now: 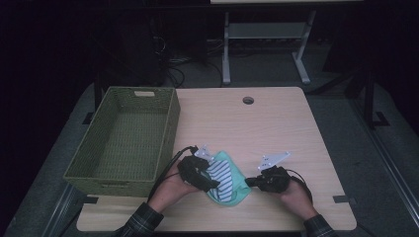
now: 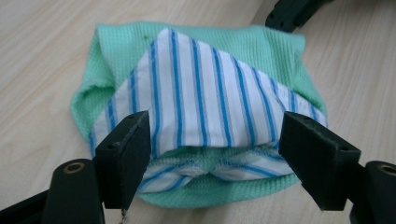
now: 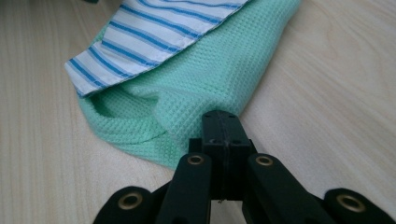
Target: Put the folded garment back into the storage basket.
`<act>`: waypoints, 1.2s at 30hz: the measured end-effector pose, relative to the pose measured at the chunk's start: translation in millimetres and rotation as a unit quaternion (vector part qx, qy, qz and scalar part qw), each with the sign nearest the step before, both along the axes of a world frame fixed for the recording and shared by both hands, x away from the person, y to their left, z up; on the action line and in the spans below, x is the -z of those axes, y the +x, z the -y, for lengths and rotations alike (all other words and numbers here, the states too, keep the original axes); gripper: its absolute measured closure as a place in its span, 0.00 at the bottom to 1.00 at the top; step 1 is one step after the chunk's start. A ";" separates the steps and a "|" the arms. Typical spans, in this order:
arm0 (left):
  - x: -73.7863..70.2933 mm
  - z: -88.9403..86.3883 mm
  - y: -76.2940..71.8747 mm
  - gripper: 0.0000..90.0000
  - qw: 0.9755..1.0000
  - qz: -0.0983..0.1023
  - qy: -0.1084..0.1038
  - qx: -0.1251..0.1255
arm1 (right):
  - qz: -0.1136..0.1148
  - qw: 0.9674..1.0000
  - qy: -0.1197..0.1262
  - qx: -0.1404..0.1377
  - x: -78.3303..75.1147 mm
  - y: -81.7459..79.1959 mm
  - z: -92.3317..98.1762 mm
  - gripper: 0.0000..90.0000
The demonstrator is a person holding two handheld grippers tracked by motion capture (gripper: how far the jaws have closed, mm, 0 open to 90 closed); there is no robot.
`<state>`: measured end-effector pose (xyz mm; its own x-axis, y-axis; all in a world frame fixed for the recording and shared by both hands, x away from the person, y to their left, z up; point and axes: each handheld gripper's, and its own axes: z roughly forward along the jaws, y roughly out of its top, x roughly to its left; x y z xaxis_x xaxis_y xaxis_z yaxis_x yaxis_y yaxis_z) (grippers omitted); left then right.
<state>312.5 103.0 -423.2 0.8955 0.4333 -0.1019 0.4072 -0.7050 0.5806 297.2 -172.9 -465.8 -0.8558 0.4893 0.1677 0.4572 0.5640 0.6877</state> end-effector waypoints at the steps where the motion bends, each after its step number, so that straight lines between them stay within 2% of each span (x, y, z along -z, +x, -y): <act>1: 2.2 0.7 -1.1 0.27 1.000 0.002 0.003 0.001 | 0.003 1.000 -0.001 0.001 -0.5 0.2 0.6 1.00; 4: 8.2 2.9 -3.2 0.23 1.000 0.002 0.015 0.009 | 0.011 1.000 0.005 0.020 -2.1 3.2 8.1 0.97; 5: 9.8 3.2 -3.4 0.23 1.000 0.004 0.021 0.013 | 0.015 0.999 0.006 0.031 -2.8 4.2 11.2 0.89; 6: 12.0 4.4 -4.1 0.22 1.000 0.004 0.019 0.010 | 0.022 0.999 0.005 0.040 -3.0 6.0 14.9 0.86; 7: 13.4 4.6 -3.5 0.21 0.999 0.006 0.029 0.016 | 0.022 0.999 0.005 0.049 -3.4 7.2 18.2 0.82; 8: 16.3 6.1 -4.0 0.21 0.999 0.005 0.030 0.014 | 0.029 0.998 0.003 0.058 -3.4 8.9 21.6 0.76; 10: 18.8 7.0 -3.8 0.20 0.999 0.006 0.040 0.022 | 0.035 0.996 0.000 0.082 -4.4 11.5 27.7 0.68; 11: 20.3 7.9 -4.4 0.20 0.999 0.006 0.038 0.019 | 0.043 0.995 -0.002 0.095 -4.4 13.4 31.6 0.62; 12: 21.0 8.1 -3.8 0.20 0.999 0.006 0.045 0.025 | 0.049 0.993 -0.003 0.103 -4.4 14.7 34.0 0.59; 14: 24.0 9.7 -5.1 0.20 0.999 0.006 0.044 0.020 | 0.057 0.991 -0.006 0.118 -3.4 18.3 40.2 0.52; 15: 24.6 9.6 -4.8 0.20 0.998 0.008 0.052 0.028 | 0.058 0.990 -0.007 0.128 -2.7 19.9 43.0 0.48; 17: 26.9 10.0 -5.8 0.19 0.998 0.011 0.054 0.031 | 0.063 0.988 -0.011 0.142 -0.9 23.3 48.4 0.41; 22: 28.9 9.8 -8.2 0.19 0.998 0.020 0.054 0.030 | 0.065 0.983 -0.027 0.172 5.6 30.7 57.9 0.26; 26: 30.0 11.6 -11.5 0.20 0.997 0.034 0.064 0.029 | 0.064 0.978 -0.040 0.192 10.7 35.3 63.1 0.18; 28: 30.0 12.4 -12.7 0.23 0.996 0.044 0.070 0.028 | 0.064 0.977 -0.042 0.201 12.3 36.6 64.5 0.15; 31: 28.6 12.1 -12.5 0.27 0.996 0.043 0.073 0.024 | 0.066 0.974 -0.046 0.210 13.7 38.0 65.6 0.14; 36: 25.5 9.7 -11.5 0.49 0.996 0.049 0.074 0.016 | 0.065 0.974 -0.042 0.211 15.0 39.4 66.5 0.12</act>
